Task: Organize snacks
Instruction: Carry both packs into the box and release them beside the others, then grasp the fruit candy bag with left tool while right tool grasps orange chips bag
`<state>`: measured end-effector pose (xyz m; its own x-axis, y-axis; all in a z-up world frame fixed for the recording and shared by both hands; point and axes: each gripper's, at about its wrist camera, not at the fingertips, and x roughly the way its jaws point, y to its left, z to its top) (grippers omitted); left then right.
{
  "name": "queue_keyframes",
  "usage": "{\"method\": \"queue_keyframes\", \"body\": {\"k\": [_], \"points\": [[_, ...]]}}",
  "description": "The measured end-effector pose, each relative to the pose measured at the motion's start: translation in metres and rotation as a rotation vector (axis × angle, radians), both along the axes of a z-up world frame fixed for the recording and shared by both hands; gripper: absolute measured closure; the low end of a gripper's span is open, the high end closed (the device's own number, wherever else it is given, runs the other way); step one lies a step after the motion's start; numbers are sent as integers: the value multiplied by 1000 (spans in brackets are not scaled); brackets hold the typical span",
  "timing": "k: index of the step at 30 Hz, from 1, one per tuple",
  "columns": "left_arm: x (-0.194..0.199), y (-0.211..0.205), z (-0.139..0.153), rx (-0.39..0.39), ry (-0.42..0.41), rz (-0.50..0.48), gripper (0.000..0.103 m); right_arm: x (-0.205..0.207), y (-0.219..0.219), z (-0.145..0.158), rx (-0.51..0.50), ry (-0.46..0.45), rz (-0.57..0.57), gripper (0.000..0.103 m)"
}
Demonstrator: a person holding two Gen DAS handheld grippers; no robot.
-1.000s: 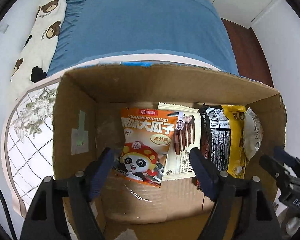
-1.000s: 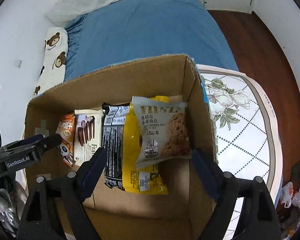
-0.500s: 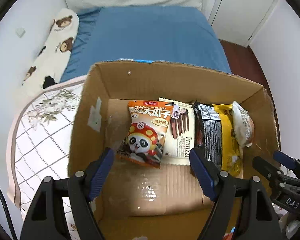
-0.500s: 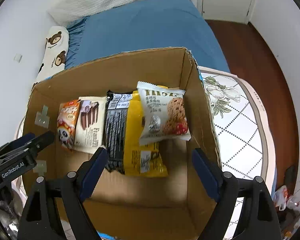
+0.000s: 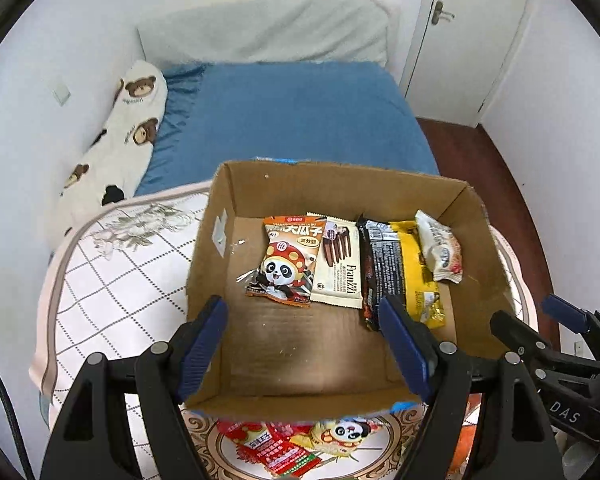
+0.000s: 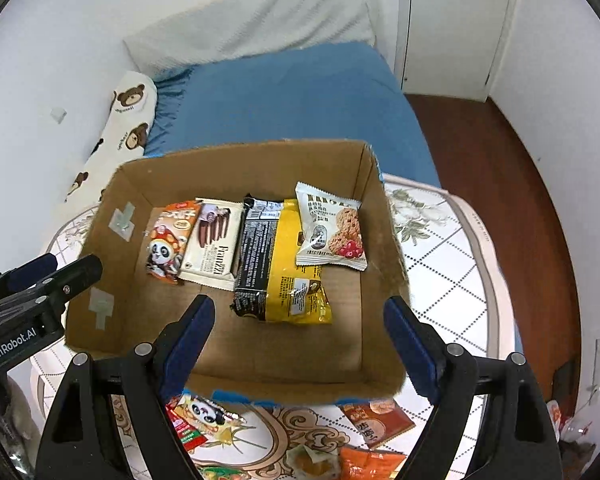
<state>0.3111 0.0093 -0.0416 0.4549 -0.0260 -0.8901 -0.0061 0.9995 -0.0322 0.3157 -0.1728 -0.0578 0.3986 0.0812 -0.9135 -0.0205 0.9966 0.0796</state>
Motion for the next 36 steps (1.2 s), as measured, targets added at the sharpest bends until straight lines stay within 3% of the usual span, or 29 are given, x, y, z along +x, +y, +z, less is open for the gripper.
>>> {"method": "queue_keyframes", "body": {"k": [11,16,19,23,26,32,36], "points": [[-60,5,37,-53,-62,5,26,-62,6,51,8,-102,18,14],[-92,8,25,-28,-29,22,26,-92,2,47,49,-71,17,14],[-115,6,-10,-30,82,6,26,-114,-10,25,75,-13,-9,14],[-147,-2,-87,-108,325,-38,26,-142,-34,-19,112,95,-69,14],[-167,-13,-140,-116,445,-53,26,-161,-59,-59,133,192,-140,14],[-175,-24,-210,-186,614,-29,26,-175,-99,-129,157,339,-248,14],[-176,-28,-235,-218,672,5,26,-174,-109,-165,175,400,-272,14]]}}
